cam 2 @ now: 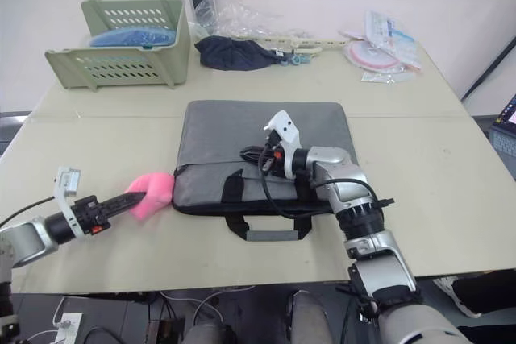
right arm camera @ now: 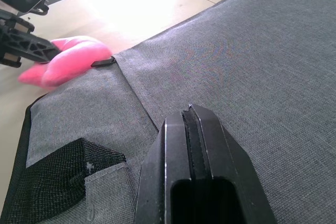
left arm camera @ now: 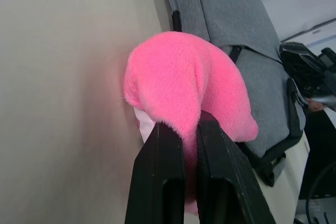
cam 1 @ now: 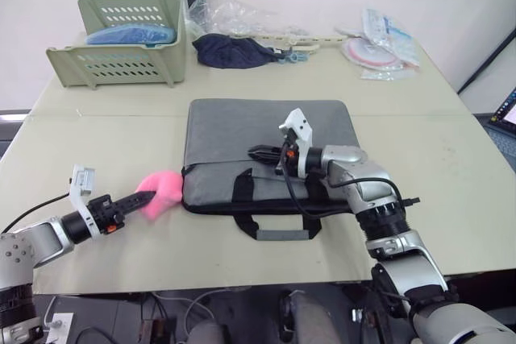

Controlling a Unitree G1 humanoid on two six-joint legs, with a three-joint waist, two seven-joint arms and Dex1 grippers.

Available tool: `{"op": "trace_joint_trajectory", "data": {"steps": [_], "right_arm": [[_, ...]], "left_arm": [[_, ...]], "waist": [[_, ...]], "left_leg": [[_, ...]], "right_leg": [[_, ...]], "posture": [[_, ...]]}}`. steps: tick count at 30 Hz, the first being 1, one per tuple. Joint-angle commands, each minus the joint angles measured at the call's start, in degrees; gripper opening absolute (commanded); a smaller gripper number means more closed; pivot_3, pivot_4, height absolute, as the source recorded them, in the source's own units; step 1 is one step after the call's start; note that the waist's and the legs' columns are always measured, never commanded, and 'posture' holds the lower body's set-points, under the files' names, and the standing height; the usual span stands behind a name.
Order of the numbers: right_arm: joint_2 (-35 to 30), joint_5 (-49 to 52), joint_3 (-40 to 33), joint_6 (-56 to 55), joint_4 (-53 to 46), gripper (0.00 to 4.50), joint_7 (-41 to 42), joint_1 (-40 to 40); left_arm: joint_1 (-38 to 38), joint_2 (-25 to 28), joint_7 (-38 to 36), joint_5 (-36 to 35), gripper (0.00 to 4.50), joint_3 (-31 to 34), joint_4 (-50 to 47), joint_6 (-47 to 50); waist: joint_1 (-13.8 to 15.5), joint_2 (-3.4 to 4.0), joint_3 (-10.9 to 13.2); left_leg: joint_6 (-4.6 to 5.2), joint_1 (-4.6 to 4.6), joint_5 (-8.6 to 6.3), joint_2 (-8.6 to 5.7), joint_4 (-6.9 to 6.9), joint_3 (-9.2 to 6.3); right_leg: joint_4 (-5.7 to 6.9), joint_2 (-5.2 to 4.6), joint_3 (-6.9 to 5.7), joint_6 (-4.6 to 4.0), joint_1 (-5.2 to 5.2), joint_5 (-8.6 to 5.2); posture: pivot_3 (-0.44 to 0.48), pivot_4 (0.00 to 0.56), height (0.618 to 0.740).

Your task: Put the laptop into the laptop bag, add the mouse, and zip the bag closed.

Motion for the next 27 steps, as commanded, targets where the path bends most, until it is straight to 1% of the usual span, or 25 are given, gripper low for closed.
{"op": "trace_joint_trajectory", "data": {"steps": [1,4,9,17,23,27], "right_arm": [[0.3,-1.1,2.4,2.6,5.2,0.0,-0.9,4.4],[0.4,-1.2,2.3,2.5,5.3,0.0,-1.0,4.4],[0.7,-1.2,2.3,2.4,5.6,0.0,-1.3,4.0],[0.8,-1.3,2.3,2.2,5.9,0.0,-1.5,4.2],[0.9,-1.3,2.3,2.3,5.7,0.0,-1.7,4.3],[1.1,-1.4,2.3,1.9,6.2,0.0,-1.8,4.2]], "left_arm": [[1.1,-0.1,-1.0,-0.8,0.06,-4.0,-3.3,1.0],[1.0,-0.6,-1.1,-1.2,0.06,-5.6,-4.7,1.0],[-0.4,-2.9,-0.3,-2.0,0.06,-8.4,-6.3,1.4],[0.1,-2.7,-2.5,-1.0,0.06,-11.6,-6.4,-0.3],[-1.9,-4.2,-2.5,-1.5,0.06,-14.3,-7.2,-0.6],[-5.8,-7.1,-1.8,-1.6,0.06,-17.7,-7.2,-0.5]], "waist": [[0.0,0.01,0.0],[0.1,0.02,0.0],[0.1,0.11,-0.1],[0.1,0.17,-0.2],[0.2,0.19,-0.3],[0.4,0.17,-0.3]], "left_leg": [[0.0,0.0,0.0,0.0,0.0,0.0],[-0.01,0.0,0.0,0.0,0.0,0.0],[-0.01,0.0,0.0,-0.01,0.0,0.01],[-0.03,0.0,0.01,-0.01,0.0,0.0],[-0.03,0.0,0.01,-0.01,0.0,0.01],[-0.03,0.0,0.01,-0.01,0.0,0.0]], "right_leg": [[0.0,0.0,0.0,0.0,0.0,0.0],[0.0,0.0,0.01,-0.01,0.0,-0.01],[-0.01,-0.01,0.03,-0.02,0.0,-0.01],[0.0,0.0,0.04,-0.03,0.0,-0.01],[-0.01,0.0,0.05,-0.03,0.01,-0.02],[0.0,0.0,0.04,-0.03,0.0,-0.02]], "posture": [[0.0,0.15,0.74],[0.0,0.15,0.74],[0.0,0.15,0.74],[0.0,0.15,0.74],[0.0,0.15,0.74],[0.0,0.15,0.74]]}}
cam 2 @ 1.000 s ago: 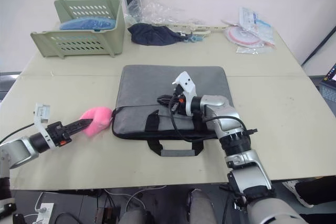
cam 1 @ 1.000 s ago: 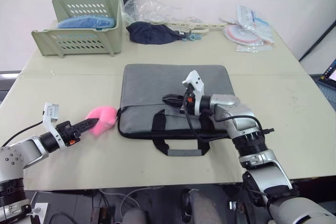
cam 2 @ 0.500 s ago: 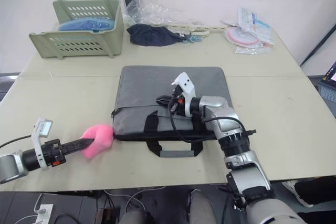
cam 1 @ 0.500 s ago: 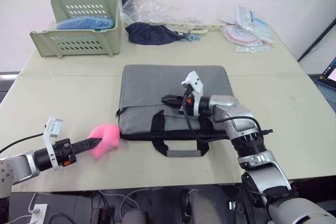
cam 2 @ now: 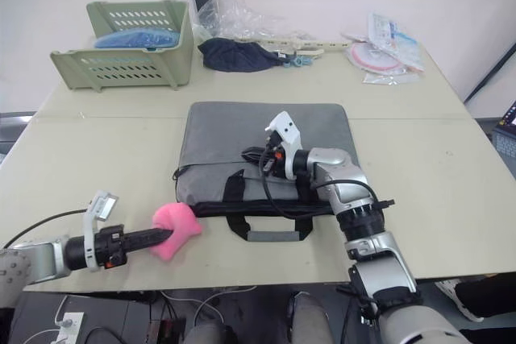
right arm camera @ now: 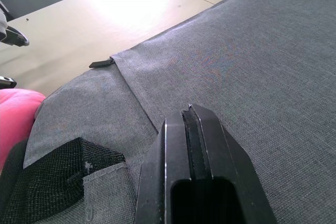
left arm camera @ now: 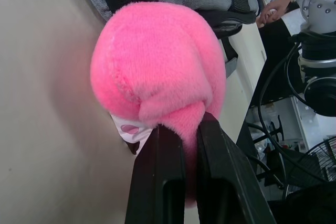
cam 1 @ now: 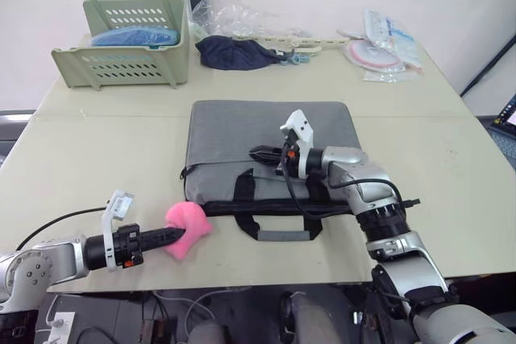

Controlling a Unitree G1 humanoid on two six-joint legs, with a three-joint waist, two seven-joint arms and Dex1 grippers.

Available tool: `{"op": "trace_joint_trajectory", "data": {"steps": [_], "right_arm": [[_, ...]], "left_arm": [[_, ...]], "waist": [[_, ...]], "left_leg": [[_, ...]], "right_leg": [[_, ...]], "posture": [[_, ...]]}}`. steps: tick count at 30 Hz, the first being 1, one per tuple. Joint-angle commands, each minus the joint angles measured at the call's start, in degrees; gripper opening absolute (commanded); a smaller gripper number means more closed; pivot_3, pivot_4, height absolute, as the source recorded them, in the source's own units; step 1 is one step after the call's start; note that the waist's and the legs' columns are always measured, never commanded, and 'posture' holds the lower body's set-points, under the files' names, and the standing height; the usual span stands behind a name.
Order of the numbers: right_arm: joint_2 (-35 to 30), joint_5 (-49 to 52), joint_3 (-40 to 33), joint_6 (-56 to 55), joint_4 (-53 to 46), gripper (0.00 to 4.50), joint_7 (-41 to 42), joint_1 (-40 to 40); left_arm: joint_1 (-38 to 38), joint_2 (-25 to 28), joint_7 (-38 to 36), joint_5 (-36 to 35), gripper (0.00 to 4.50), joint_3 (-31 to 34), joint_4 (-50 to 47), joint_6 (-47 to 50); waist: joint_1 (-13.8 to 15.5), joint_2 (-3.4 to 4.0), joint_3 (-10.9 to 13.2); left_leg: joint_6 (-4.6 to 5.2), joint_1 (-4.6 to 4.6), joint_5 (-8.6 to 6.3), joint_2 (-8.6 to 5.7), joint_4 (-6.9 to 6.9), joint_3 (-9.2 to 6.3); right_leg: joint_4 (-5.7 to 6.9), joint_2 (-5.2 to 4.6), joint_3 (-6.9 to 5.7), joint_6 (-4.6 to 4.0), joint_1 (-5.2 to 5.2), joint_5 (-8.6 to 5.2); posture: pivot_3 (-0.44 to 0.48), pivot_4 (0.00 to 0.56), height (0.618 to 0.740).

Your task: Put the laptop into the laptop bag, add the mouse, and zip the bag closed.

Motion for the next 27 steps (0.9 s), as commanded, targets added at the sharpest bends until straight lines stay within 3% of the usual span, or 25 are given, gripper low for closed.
{"op": "trace_joint_trajectory", "data": {"steps": [1,10,27], "right_arm": [[0.9,-1.3,2.4,2.0,5.9,0.0,-1.2,4.0],[0.8,-1.4,2.4,2.1,5.3,0.0,-1.4,4.3],[0.9,-1.5,2.6,2.1,5.4,0.0,-1.4,4.3]], "left_arm": [[-3.8,-3.6,0.0,-1.1,0.06,-6.4,-2.2,0.8],[-11.2,-8.9,1.2,-1.3,0.06,-10.4,-1.0,1.3],[-17.4,-15.5,1.1,0.0,0.06,-18.9,-0.1,1.2]], "waist": [[0.2,0.01,0.0],[0.2,-0.08,-0.1],[0.6,-0.16,-0.1]], "left_leg": [[0.0,0.0,0.0,-0.01,0.0,0.0],[0.0,0.0,0.02,-0.01,0.03,-0.01],[-0.01,0.0,0.03,-0.01,0.03,-0.03]], "right_leg": [[-0.01,-0.01,0.01,0.0,0.02,0.0],[-0.04,0.01,0.0,0.0,0.06,0.0],[-0.09,0.02,0.0,0.0,0.1,0.0]], "posture": [[0.0,0.15,0.74],[0.0,0.15,0.74],[0.0,0.15,0.74]]}}
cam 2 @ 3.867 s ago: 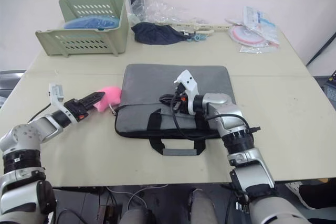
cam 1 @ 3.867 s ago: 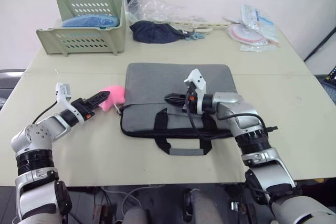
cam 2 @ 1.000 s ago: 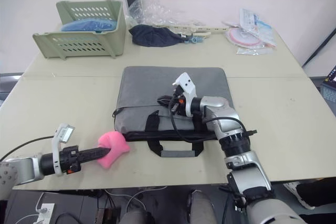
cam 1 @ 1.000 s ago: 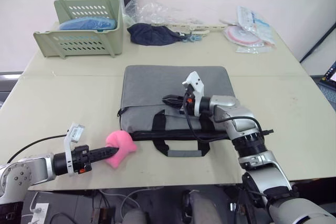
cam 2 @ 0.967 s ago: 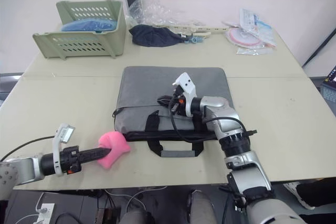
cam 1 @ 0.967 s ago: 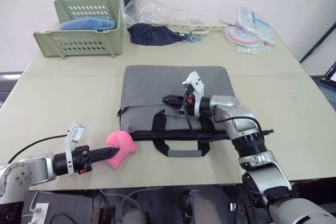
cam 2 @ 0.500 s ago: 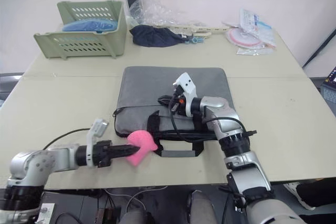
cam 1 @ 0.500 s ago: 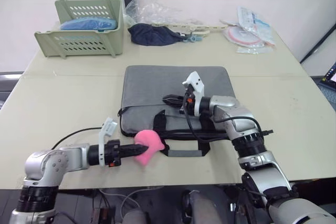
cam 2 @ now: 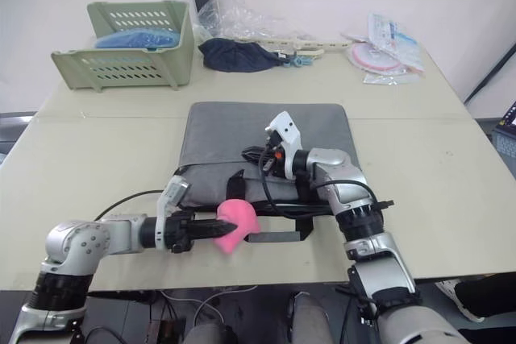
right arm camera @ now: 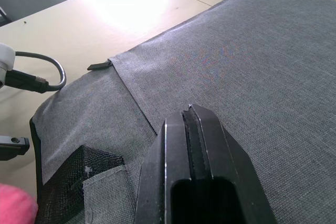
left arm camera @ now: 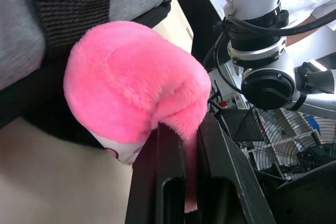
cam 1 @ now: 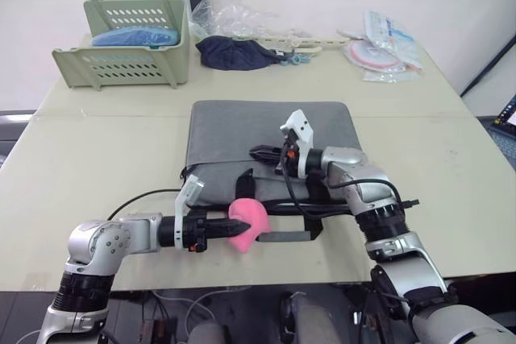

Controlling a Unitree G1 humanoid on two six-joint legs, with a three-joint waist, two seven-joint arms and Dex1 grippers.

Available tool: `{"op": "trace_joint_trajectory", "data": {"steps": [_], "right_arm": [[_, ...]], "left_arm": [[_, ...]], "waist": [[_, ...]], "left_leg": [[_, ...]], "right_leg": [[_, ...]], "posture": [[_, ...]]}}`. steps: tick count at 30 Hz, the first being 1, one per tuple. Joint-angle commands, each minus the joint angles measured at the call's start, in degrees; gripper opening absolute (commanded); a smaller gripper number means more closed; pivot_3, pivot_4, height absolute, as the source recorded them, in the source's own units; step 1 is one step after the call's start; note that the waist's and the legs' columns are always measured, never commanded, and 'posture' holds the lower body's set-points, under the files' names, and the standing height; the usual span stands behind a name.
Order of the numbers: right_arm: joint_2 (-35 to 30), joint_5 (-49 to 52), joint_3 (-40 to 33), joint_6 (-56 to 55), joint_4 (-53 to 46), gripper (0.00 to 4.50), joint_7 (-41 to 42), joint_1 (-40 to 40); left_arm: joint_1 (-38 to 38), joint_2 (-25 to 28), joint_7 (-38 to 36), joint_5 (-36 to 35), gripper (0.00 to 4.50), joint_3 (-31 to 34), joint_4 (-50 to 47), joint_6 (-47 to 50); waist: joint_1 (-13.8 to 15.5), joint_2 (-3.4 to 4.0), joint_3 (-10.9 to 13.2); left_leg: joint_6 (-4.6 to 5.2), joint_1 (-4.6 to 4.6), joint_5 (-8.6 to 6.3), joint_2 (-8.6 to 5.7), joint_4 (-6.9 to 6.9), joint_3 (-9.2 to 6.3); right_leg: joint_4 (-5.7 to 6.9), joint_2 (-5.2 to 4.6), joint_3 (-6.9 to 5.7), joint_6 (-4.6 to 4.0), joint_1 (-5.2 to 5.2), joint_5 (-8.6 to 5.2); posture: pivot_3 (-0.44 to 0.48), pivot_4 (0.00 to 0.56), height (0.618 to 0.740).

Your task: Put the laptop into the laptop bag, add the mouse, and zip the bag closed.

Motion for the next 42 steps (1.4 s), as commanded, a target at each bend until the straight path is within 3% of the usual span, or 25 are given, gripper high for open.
{"op": "trace_joint_trajectory", "data": {"steps": [1,18,29,32,37,38,42], "right_arm": [[0.7,-1.5,3.0,2.2,5.3,0.0,-0.9,4.1],[1.2,-1.6,2.8,2.1,5.7,0.0,-1.3,3.8],[1.0,-1.6,2.6,2.1,5.8,0.0,-1.3,3.7],[1.1,-1.6,2.7,1.9,5.9,0.0,-1.2,3.8],[1.2,-1.6,2.7,1.8,5.8,0.0,-1.3,3.7],[1.2,-1.6,2.7,1.8,5.8,0.0,-1.3,3.8],[0.9,-1.5,2.7,2.2,4.8,0.0,-1.3,4.4]], "left_arm": [[-2.4,-3.1,-0.6,-0.4,0.06,-4.3,-0.4,0.2],[-9.0,-7.8,-2.0,3.5,0.06,-8.5,4.4,-1.5],[-4.8,-2.6,-0.5,0.8,0.06,1.4,2.3,-1.0],[-4.9,-2.4,-0.3,-1.7,1.24,4.2,1.8,0.3],[-2.8,-1.1,0.8,-1.1,3.09,2.8,-1.5,1.0],[-2.6,-1.1,0.9,-1.4,3.32,3.0,-1.7,1.2],[5.9,6.3,-1.4,-4.7,3.32,10.2,-6.7,3.8]], "waist": [[0.1,-0.06,0.0],[0.4,-0.01,-0.1],[0.6,0.09,-0.1],[0.5,0.08,-0.1],[0.5,0.1,0.0],[0.5,0.1,0.0],[0.5,0.12,0.0]], "left_leg": [[0.0,0.0,0.0,0.0,0.0,0.0],[-0.04,0.14,0.03,0.06,0.01,-0.02],[-0.08,0.15,0.05,0.15,0.01,-0.06],[-0.08,0.15,0.05,0.15,0.01,-0.06],[-0.09,0.15,0.05,0.16,0.01,-0.06],[-0.09,0.15,0.05,0.16,0.01,-0.06],[-0.09,0.16,0.05,0.16,0.0,-0.09]], "right_leg": [[-0.02,0.0,0.0,0.0,0.01,0.0],[-0.08,0.05,0.0,0.0,0.16,0.0],[-0.08,0.1,-0.02,0.0,0.16,0.0],[-0.08,0.1,-0.01,0.0,0.16,0.0],[-0.07,0.1,-0.02,0.0,0.16,0.0],[-0.08,0.1,-0.02,0.0,0.16,0.0],[-0.07,0.1,0.0,0.0,0.16,0.0]], "posture": [[0.0,0.15,0.74],[0.0,0.15,0.74],[0.0,0.15,0.74],[0.0,0.15,0.74],[0.0,0.15,0.74],[0.0,0.15,0.74],[0.0,0.15,0.74]]}}
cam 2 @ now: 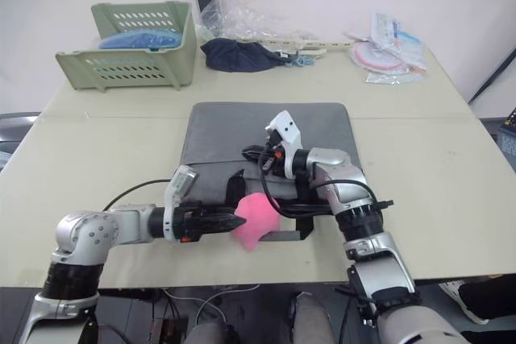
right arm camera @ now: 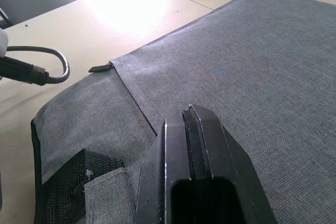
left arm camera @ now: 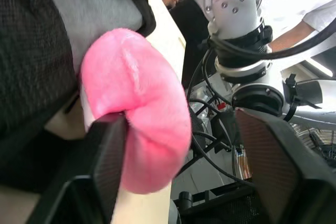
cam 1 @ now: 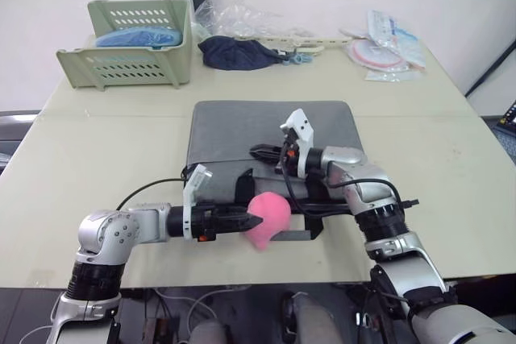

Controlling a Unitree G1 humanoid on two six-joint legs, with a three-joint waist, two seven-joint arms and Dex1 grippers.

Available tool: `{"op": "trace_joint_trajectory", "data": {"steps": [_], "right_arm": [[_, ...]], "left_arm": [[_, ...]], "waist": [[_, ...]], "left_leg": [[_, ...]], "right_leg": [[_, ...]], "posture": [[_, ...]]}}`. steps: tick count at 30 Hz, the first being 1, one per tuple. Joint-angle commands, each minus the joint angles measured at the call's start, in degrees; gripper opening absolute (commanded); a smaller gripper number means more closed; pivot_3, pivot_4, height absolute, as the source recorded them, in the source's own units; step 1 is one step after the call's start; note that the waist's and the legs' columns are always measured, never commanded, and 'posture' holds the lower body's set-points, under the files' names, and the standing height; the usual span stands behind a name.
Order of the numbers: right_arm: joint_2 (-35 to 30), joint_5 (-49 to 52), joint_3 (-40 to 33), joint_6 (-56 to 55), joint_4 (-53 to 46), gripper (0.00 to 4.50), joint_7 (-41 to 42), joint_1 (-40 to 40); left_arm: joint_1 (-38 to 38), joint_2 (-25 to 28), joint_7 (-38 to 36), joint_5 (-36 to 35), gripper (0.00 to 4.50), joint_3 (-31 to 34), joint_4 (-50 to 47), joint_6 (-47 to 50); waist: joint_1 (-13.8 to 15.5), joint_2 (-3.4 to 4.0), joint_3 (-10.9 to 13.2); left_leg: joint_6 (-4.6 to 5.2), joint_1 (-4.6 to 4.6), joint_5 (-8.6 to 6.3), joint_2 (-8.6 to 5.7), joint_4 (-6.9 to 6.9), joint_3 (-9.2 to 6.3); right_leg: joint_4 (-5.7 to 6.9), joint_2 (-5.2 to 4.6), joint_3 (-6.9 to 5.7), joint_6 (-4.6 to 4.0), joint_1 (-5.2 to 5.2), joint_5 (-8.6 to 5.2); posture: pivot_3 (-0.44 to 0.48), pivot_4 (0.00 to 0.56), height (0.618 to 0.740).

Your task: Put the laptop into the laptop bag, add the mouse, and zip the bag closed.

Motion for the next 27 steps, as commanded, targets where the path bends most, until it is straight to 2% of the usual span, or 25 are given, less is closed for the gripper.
{"op": "trace_joint_trajectory", "data": {"steps": [1,5,8,12,16,18,19,20,21,22,25,27], "right_arm": [[0.4,-1.4,2.9,2.3,4.7,0.0,-0.7,4.6],[0.5,-1.3,2.8,2.3,4.6,0.0,-0.8,4.8],[0.5,-1.3,2.9,2.3,4.5,0.0,-0.8,4.9],[0.4,-1.1,3.0,2.6,3.7,0.0,-0.7,4.8],[0.1,-0.7,2.5,3.4,1.9,0.0,-1.0,4.2],[-0.3,-0.8,2.7,3.2,0.6,0.97,-0.9,4.6],[-0.6,-0.9,2.9,3.3,-0.5,1.69,-0.8,5.0],[-0.9,-0.7,2.8,4.0,-2.5,1.69,-1.2,5.5],[-1.1,-0.5,2.7,4.5,-3.8,1.98,-1.6,5.8],[-1.6,0.0,2.5,5.6,-6.2,2.62,-1.8,6.2],[-2.6,1.3,0.9,8.6,-12.4,3.61,-3.4,6.4],[-3.5,2.4,-0.7,10.6,-16.3,3.61,-4.3,5.9]], "left_arm": [[10.9,9.4,-2.5,-4.4,3.32,8.7,-7.9,3.0],[15.0,16.4,-4.7,-4.3,3.32,16.7,-6.5,2.0],[15.2,19.6,-6.0,-4.4,3.32,18.7,-6.2,0.8],[5.9,21.4,-4.5,-6.9,3.32,23.6,-2.3,-0.6],[-0.7,21.0,-5.0,-7.1,3.32,22.8,0.0,-2.6],[-2.9,19.9,-4.8,-7.6,3.37,21.9,0.9,-2.7],[-3.9,19.3,-4.5,-7.5,3.37,21.1,1.6,-2.9],[-4.7,18.8,-4.6,-7.1,3.37,19.9,2.0,-3.4],[-5.0,18.4,-4.7,-6.8,3.37,19.1,2.3,-3.7],[-5.5,18.1,-5.0,-6.4,3.37,18.4,2.7,-4.1],[-6.7,17.8,-5.8,-5.1,3.37,16.6,4.4,-5.5],[-8.1,18.1,-6.9,-3.1,3.37,14.6,6.2,-7.3]], "waist": [[0.0,0.0,0.0],[-0.4,0.29,0.2],[0.0,0.24,0.2],[0.0,0.24,0.2],[0.2,0.11,0.2],[-0.1,0.16,0.2],[-0.1,0.16,0.2],[-0.1,0.16,0.2],[-0.1,0.18,0.2],[0.0,0.18,0.2],[0.2,0.16,0.3],[0.3,0.19,0.3]], "left_leg": [[0.0,0.0,0.0,0.0,0.0,0.0],[-0.22,0.03,-0.05,0.31,-0.08,-0.11],[-0.32,0.03,-0.1,0.39,-0.08,-0.11],[-0.35,0.04,-0.12,0.43,-0.09,-0.11],[-0.53,0.01,-0.1,0.63,-0.08,-0.03],[-0.61,-0.18,-0.08,0.68,-0.11,0.14],[-0.61,-0.2,-0.07,0.68,-0.12,0.22],[-0.61,-0.21,-0.07,0.68,-0.12,0.23],[-0.62,-0.22,-0.06,0.68,-0.12,0.25],[-0.63,-0.24,-0.05,0.68,-0.12,0.22],[-0.63,-0.24,-0.05,0.68,-0.12,0.19],[-0.63,-0.24,-0.05,0.67,-0.12,0.17]], "right_leg": [[0.0,0.0,0.0,0.0,0.0,0.0],[0.09,0.25,-0.06,-0.26,-0.07,-0.16],[0.07,0.33,-0.04,-0.34,-0.09,-0.21],[0.11,0.36,-0.01,-0.36,-0.13,-0.22],[0.13,0.63,-0.02,-0.43,-0.15,-0.25],[0.24,0.72,0.03,-0.45,-0.47,-0.27],[0.25,0.75,0.03,-0.45,-0.54,-0.27],[0.24,0.76,0.03,-0.45,-0.55,-0.27],[0.24,0.76,0.03,-0.45,-0.56,-0.27],[0.24,0.78,0.02,-0.45,-0.57,-0.27],[0.21,0.77,0.02,-0.45,-0.58,-0.27],[0.19,0.77,0.0,-0.45,-0.63,-0.27]], "posture": [[0.0,0.15,0.74],[0.0,0.15,0.74],[0.0,0.15,0.74],[0.0,0.15,0.74],[0.0,0.15,0.74],[0.0,0.15,0.74],[0.0,0.15,0.74],[0.0,0.15,0.74],[0.0,0.15,0.74],[0.0,0.15,0.74],[0.0,0.15,0.74],[0.0,0.15,0.74]]}}
